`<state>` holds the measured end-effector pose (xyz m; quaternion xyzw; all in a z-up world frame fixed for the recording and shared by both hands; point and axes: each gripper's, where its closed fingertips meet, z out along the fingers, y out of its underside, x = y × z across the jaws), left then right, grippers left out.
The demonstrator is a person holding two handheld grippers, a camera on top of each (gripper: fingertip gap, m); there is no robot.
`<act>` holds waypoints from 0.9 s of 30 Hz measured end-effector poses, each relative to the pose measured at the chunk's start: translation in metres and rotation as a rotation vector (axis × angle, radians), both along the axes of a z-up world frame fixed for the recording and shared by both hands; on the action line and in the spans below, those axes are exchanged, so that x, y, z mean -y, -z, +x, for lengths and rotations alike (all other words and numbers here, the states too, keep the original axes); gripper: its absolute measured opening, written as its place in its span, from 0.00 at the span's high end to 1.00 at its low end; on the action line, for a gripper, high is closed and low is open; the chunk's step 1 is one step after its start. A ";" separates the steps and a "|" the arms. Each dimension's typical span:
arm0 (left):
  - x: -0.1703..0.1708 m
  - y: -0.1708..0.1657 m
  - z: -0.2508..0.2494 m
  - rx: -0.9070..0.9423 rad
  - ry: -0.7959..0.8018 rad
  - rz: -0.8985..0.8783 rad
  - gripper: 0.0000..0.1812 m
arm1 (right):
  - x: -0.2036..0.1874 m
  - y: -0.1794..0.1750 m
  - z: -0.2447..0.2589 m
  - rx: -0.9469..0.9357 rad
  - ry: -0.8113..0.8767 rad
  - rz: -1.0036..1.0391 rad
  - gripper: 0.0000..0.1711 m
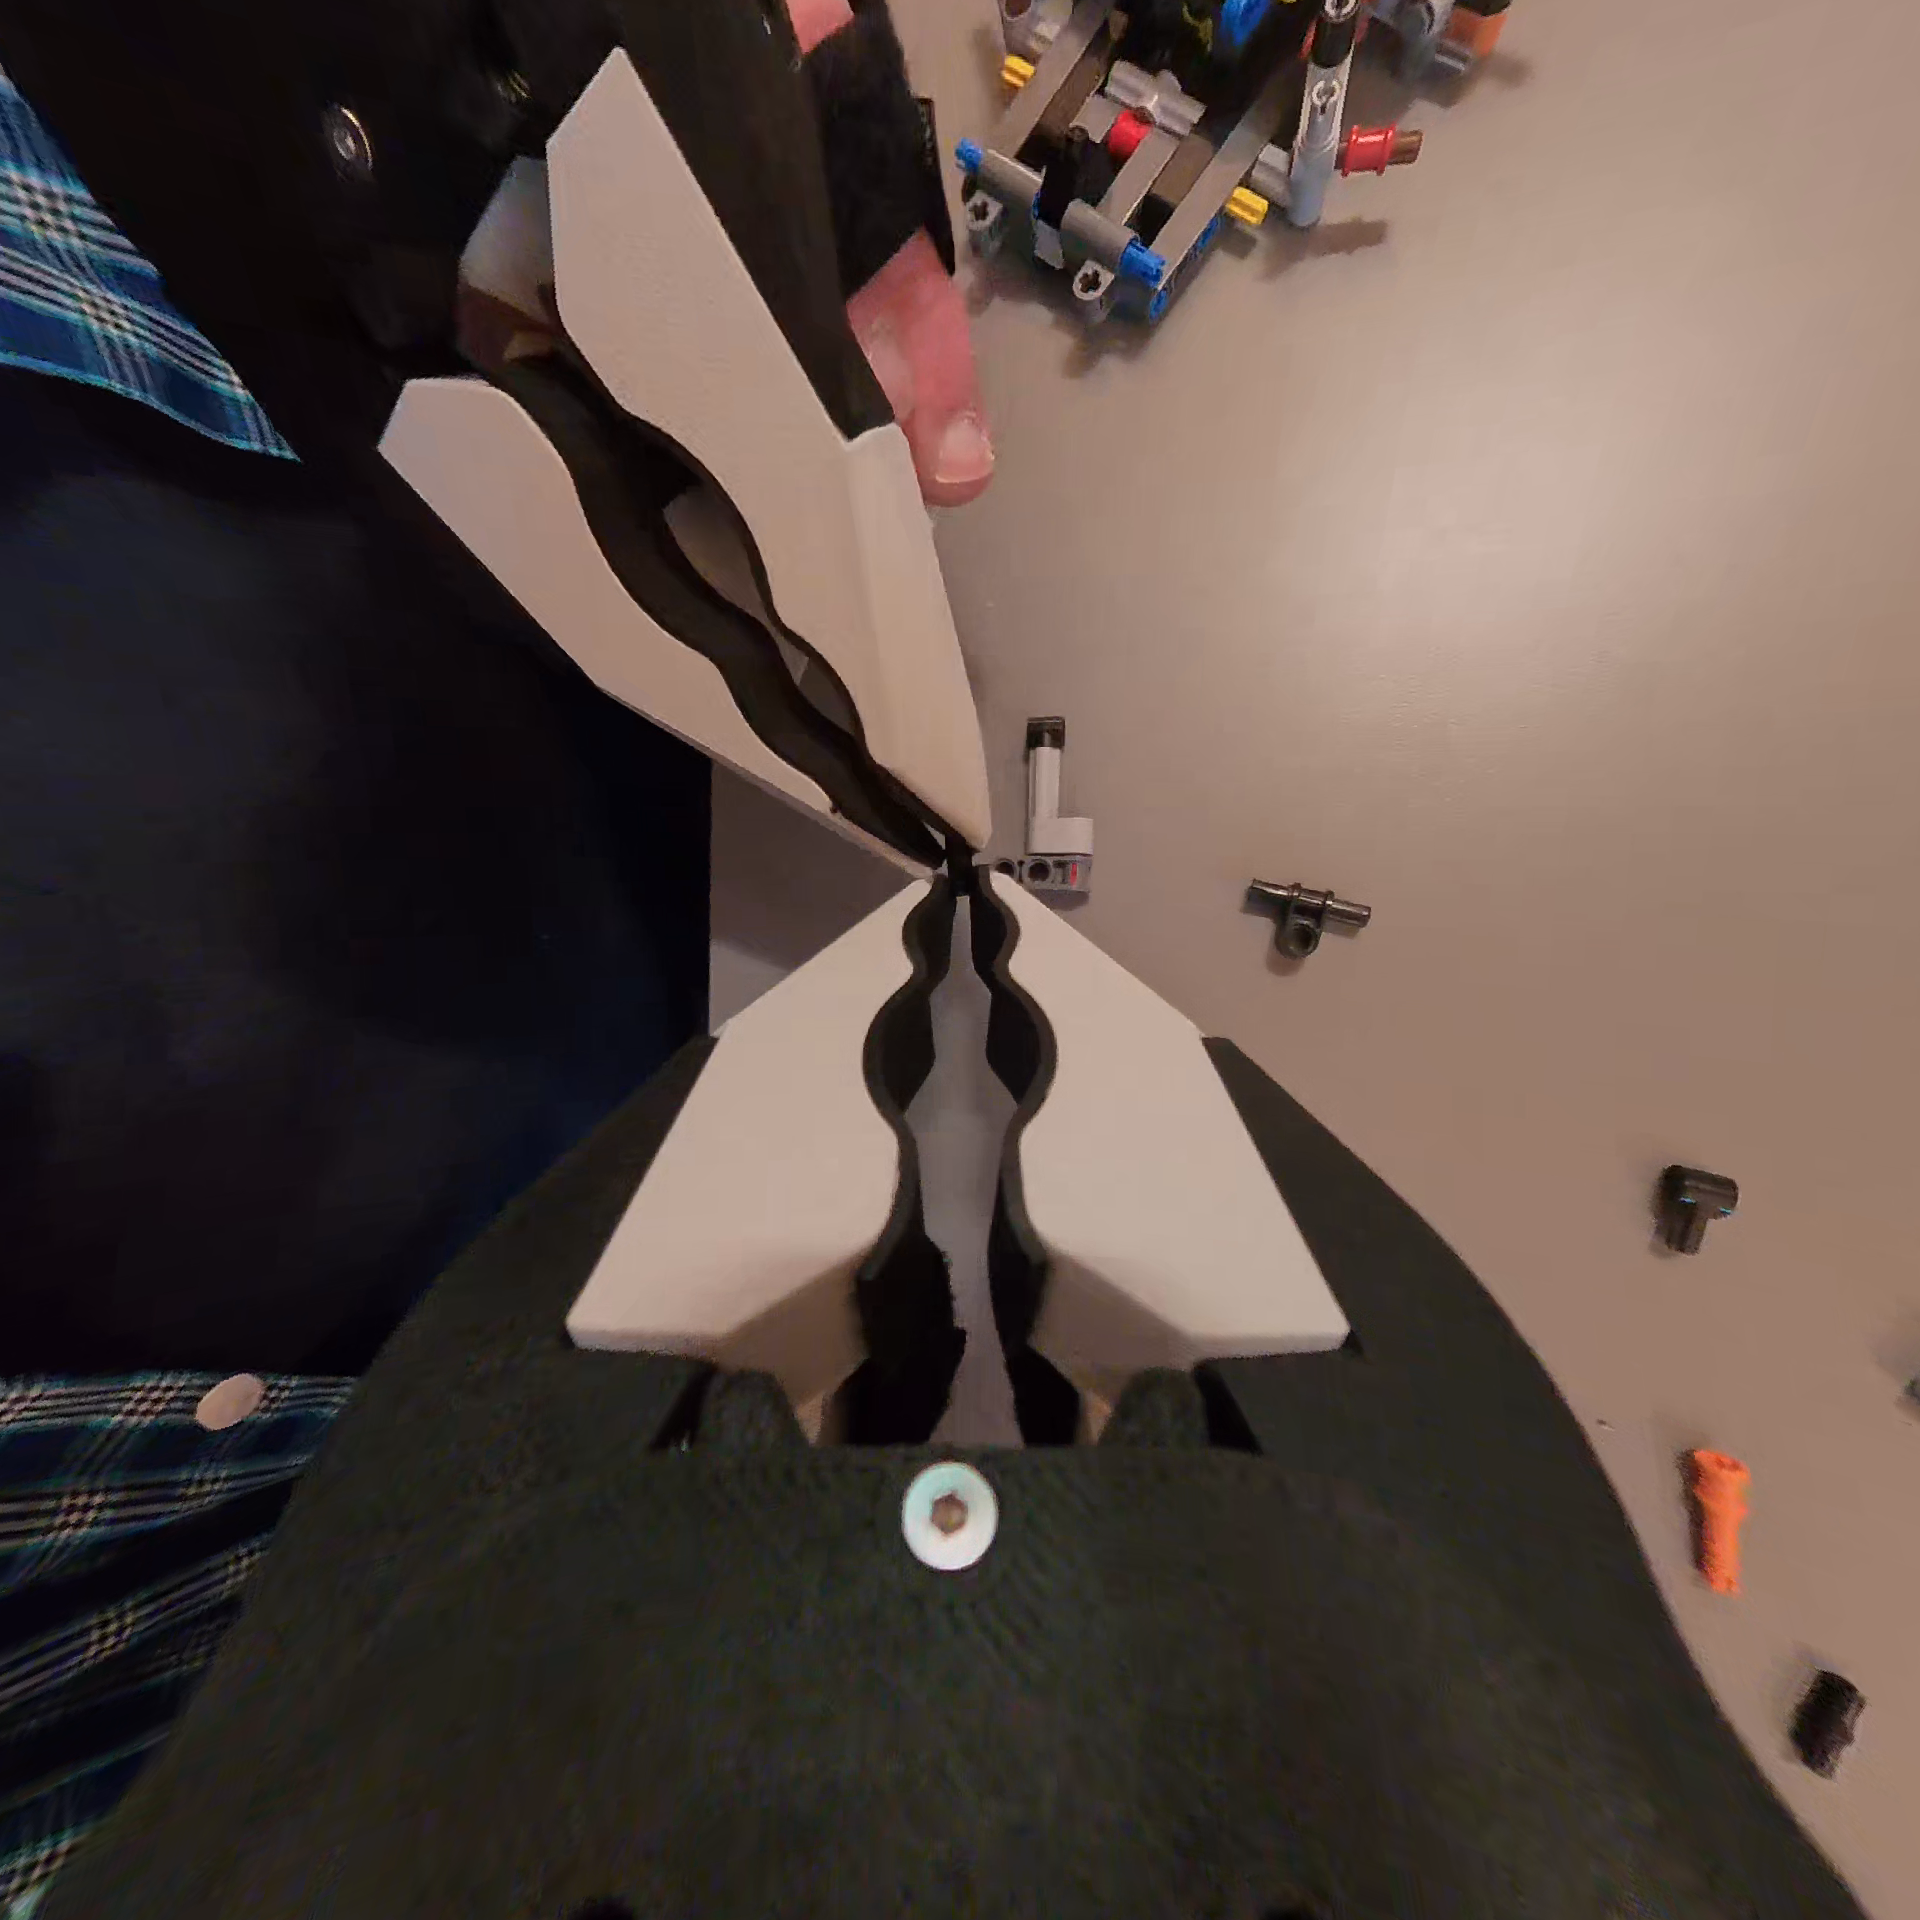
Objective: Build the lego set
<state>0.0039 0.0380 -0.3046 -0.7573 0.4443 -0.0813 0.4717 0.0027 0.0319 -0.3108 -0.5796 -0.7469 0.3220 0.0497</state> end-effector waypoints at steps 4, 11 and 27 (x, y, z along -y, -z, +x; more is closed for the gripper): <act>-0.001 -0.002 0.000 0.019 -0.005 0.007 0.97 | -0.001 -0.002 0.000 -0.018 0.030 -0.067 0.99; -0.003 -0.013 -0.003 0.089 -0.022 0.032 0.98 | -0.002 -0.014 -0.004 -0.130 0.158 -0.302 0.99; 0.005 -0.020 0.002 0.175 0.046 0.002 0.98 | 0.005 -0.022 0.001 -0.214 0.238 -0.482 0.99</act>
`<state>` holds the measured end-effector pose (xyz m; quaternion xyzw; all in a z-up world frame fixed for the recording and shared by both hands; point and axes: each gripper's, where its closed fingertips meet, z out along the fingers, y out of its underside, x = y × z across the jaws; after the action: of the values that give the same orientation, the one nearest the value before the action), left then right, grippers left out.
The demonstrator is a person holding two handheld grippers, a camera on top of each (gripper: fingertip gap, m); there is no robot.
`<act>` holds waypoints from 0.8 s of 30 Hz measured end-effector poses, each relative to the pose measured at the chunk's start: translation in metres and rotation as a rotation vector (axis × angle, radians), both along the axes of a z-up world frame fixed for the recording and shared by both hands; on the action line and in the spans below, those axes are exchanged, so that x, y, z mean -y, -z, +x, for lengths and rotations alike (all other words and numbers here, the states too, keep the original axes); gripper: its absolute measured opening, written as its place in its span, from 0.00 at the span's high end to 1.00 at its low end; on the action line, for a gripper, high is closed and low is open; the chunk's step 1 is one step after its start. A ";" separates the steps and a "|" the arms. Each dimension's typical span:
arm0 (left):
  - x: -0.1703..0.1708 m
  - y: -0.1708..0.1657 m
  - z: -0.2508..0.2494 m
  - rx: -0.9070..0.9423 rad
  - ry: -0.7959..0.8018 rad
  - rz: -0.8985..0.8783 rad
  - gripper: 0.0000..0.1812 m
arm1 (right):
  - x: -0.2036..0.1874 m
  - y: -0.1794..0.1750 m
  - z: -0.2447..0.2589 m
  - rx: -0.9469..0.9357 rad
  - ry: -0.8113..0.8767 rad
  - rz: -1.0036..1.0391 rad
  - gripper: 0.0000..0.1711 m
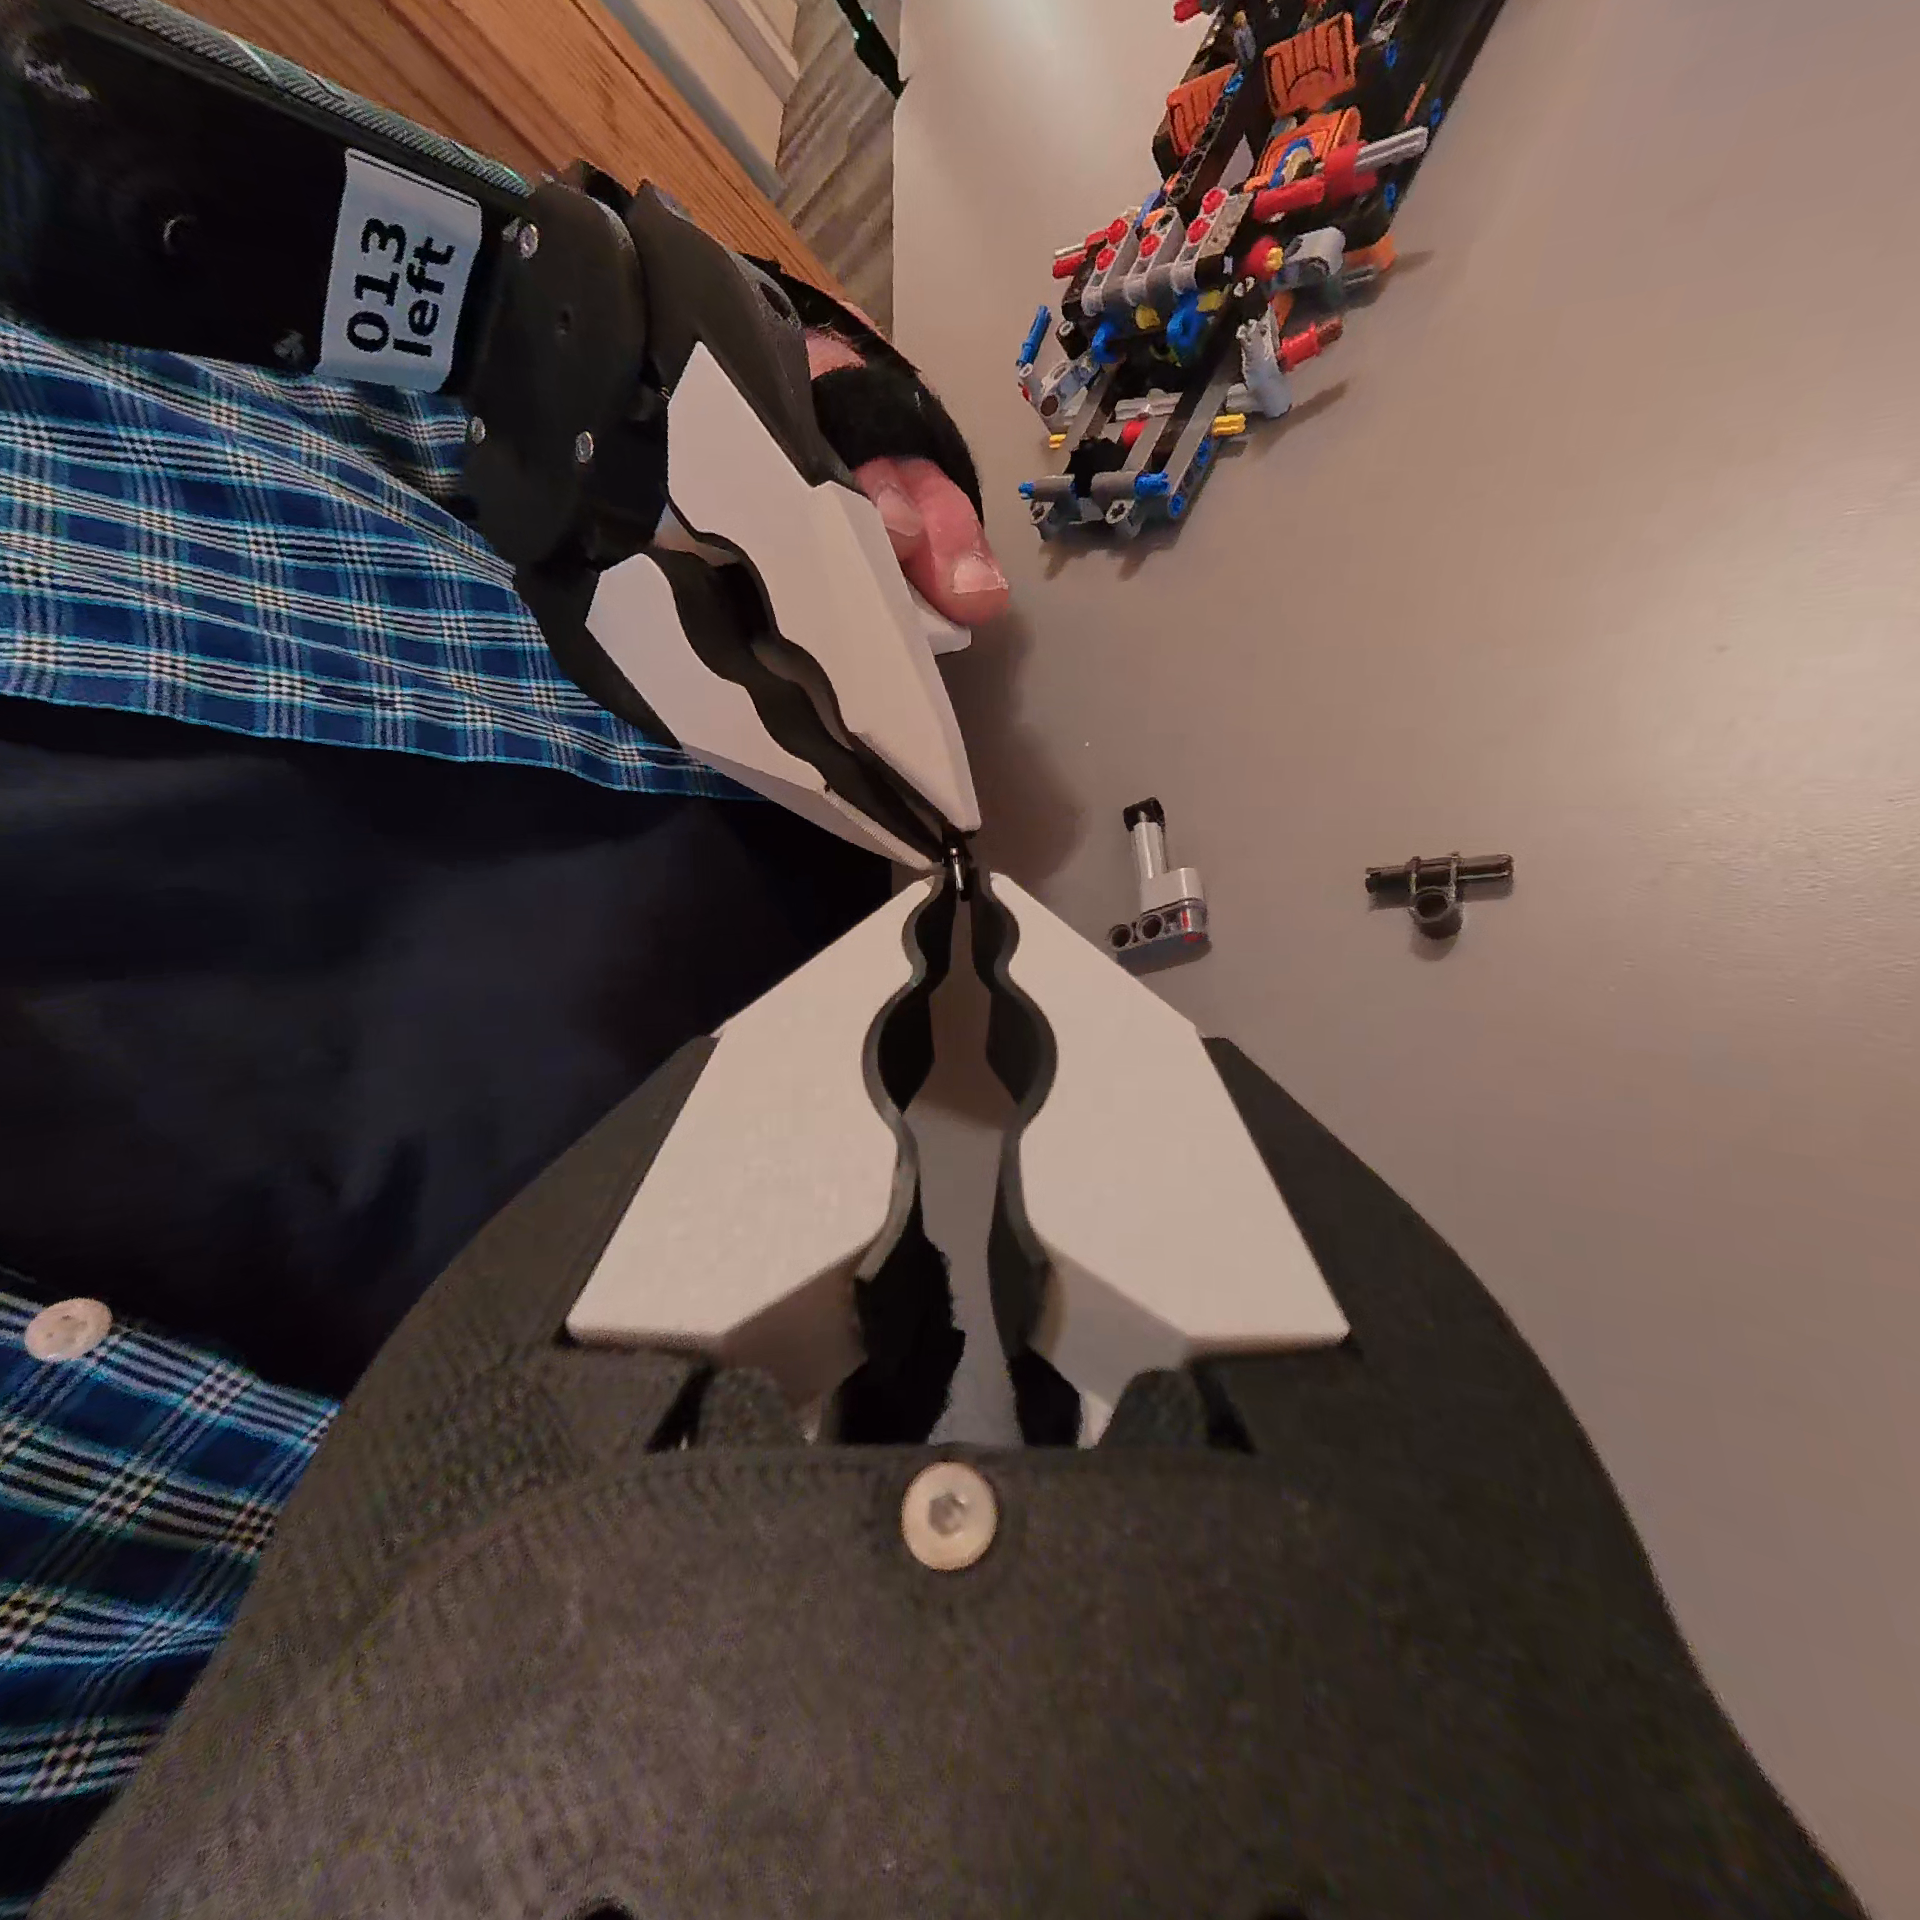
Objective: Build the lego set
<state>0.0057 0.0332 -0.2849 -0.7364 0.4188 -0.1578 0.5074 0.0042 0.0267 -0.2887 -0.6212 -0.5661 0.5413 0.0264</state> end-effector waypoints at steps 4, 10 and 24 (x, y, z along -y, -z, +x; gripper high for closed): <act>0.003 0.001 0.001 -0.005 0.021 -0.008 0.98 | 0.003 0.001 0.001 0.015 -0.022 0.015 0.99; 0.003 0.002 0.001 -0.024 0.028 -0.013 0.98 | 0.002 0.001 0.004 0.027 -0.033 0.020 0.99; -0.001 -0.012 -0.002 0.049 -0.011 0.039 0.98 | -0.005 -0.020 -0.002 -0.110 0.101 -0.162 0.99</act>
<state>0.0033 0.0339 -0.2729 -0.7247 0.4050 -0.1650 0.5326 0.0020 0.0313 -0.2690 -0.6184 -0.4862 0.6165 0.0341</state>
